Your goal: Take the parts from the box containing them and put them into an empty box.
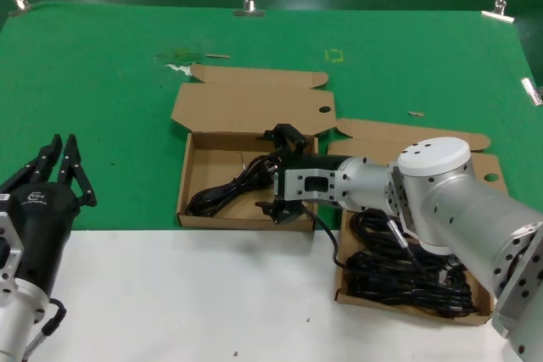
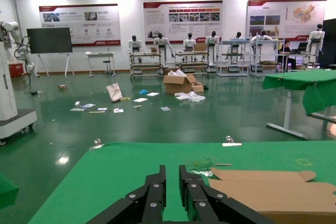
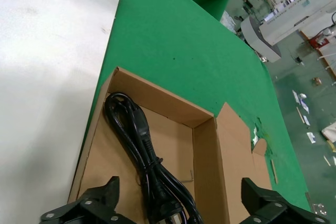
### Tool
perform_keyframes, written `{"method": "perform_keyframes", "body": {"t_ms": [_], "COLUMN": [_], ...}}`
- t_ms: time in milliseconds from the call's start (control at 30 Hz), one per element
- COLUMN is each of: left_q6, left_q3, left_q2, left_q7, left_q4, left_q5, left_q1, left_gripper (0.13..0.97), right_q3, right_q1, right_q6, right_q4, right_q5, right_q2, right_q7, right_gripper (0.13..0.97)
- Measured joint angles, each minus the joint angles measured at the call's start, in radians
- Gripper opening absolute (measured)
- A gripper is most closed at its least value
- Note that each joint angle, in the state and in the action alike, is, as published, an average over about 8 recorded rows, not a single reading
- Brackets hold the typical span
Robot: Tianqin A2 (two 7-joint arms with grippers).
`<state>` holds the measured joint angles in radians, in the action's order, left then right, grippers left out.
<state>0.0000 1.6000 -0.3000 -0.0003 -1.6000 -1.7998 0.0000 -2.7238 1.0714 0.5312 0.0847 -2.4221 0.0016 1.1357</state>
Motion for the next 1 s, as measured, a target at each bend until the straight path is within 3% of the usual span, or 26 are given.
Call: {"method": "perform_keyframes", "body": {"t_ms": [333, 433, 567, 1000], "left_q6": [0.0, 0.0, 0.0, 0.0], "left_q3": [0.0, 0.0, 0.0, 0.0], "left_q2": [0.0, 0.0, 0.0, 0.0], "left_q7": [0.0, 0.0, 0.0, 0.0], "left_q4": [0.0, 0.0, 0.0, 0.0], "left_q5": [0.0, 0.0, 0.0, 0.0], "left_q1": [0.0, 0.0, 0.0, 0.0], "left_gripper": [0.294, 0.341, 0.341, 0.635], "right_q3": [0.098, 0.141, 0.2, 0.396], "right_q1": [-0.093, -0.134, -0.191, -0.377], "right_q6": [-0.046, -0.066, -0.095, -0.187], "right_q4": [0.132, 0.19, 0.27, 0.534], "right_q5": [0.054, 0.078, 0.111, 0.219], "right_q2": [0.026, 0.037, 0.053, 0.105], "right_q7": [-0.099, -0.142, -0.203, -0.399], "right_gripper": [0.892, 0.892, 0.917, 0.965]}}
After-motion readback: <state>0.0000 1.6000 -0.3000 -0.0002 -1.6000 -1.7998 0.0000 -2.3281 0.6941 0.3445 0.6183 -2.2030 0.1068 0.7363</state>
